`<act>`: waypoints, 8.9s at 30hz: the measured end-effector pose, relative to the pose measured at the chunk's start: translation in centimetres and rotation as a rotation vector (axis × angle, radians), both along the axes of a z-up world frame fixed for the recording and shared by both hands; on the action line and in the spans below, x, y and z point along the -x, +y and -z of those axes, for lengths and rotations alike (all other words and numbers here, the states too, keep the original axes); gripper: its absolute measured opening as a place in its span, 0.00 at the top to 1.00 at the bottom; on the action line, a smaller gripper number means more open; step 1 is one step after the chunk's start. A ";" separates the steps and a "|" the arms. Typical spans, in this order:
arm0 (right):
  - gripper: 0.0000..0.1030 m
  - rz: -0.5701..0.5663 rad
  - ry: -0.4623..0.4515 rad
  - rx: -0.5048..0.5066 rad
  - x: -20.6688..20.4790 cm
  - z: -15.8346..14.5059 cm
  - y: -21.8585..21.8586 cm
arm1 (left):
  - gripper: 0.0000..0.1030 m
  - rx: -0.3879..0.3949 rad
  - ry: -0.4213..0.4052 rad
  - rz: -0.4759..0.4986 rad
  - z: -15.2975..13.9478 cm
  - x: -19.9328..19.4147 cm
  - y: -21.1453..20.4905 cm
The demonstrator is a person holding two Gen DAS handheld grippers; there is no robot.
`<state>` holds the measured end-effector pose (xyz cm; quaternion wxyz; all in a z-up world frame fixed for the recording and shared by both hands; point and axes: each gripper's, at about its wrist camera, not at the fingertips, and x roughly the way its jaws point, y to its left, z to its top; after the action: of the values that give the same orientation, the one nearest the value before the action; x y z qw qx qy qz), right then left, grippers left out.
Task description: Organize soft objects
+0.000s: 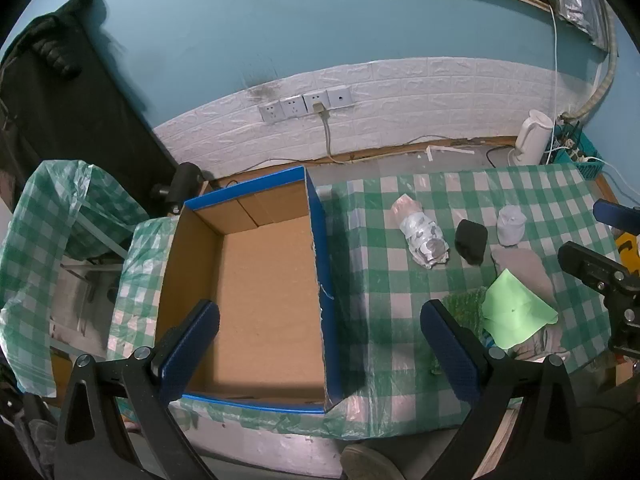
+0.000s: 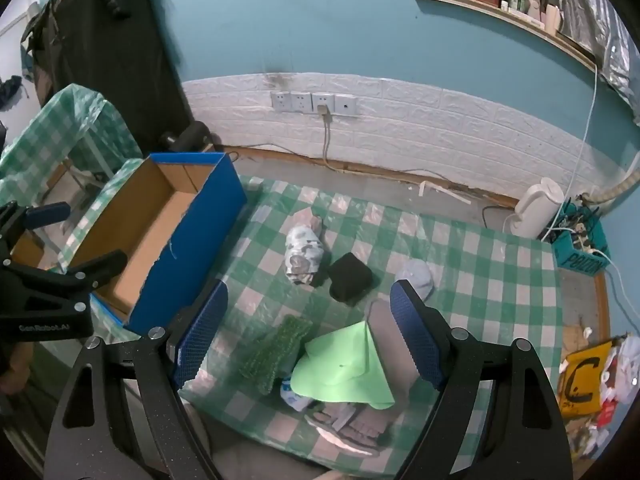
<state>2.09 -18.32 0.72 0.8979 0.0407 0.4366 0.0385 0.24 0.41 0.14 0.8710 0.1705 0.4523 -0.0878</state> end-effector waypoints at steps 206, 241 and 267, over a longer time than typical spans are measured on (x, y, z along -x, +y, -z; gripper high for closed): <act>0.71 0.169 0.420 0.022 -14.0 19.4 -11.4 | 0.71 -0.053 0.466 -0.130 20.5 -17.2 -8.0; 0.75 0.027 0.288 -0.025 -6.4 9.2 -4.5 | 0.93 0.058 0.322 0.012 11.0 -10.9 -7.3; 0.75 -0.119 0.208 -0.036 -7.0 4.7 2.4 | 0.93 0.081 0.144 -0.029 5.6 -11.5 -3.3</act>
<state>9.11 -15.92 -3.96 0.8429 0.0344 0.5285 0.0951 11.76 -2.92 -5.45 0.8436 0.1219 0.5124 -0.1051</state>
